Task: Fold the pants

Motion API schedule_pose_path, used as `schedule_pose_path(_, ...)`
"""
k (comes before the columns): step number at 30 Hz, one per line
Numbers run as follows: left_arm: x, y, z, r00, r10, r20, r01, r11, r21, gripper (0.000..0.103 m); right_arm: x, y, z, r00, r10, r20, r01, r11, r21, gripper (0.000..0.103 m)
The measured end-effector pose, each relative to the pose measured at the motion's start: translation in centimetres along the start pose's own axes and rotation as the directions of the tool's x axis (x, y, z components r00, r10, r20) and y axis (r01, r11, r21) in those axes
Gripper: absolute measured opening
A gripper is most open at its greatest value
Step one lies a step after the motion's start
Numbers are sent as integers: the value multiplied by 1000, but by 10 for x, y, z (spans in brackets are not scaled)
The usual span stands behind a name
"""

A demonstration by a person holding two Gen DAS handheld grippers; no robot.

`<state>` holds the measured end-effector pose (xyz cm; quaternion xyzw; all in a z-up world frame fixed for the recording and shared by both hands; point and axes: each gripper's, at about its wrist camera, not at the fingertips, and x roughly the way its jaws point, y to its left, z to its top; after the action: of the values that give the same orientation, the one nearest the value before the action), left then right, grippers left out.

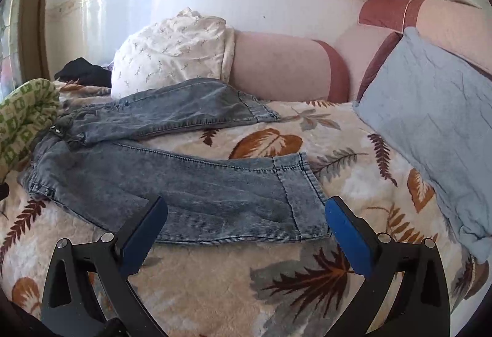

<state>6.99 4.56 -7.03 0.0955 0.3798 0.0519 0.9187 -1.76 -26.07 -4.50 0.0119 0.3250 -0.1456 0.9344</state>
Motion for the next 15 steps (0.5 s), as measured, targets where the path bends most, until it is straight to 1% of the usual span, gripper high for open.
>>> schedule_pose_path(3,9,15,15,999,35,22,-35,999,-1,103,10,-5,3,999,23,-36,-22,1000,14,103)
schedule_pose_path(7,26,31,50,999,25,30,-25,999,-23,103,24,-13,12,997,50,-65,-49,999,18,103)
schedule_pose_path(10,37,39,79,997,40,60,-38,999,-39,103,44,-16,30,994,53,-95,-55,998,-17,103)
schedule_pose_path(12,45,41,91,996,44,71,-42,998,-38,103,57,-20,45,993,56,-108,-59,998,-25,103)
schedule_pose_path(15,64,42,108,998,26,50,-26,1000,-6,103,77,-33,66,994,38,-103,-37,999,14,103)
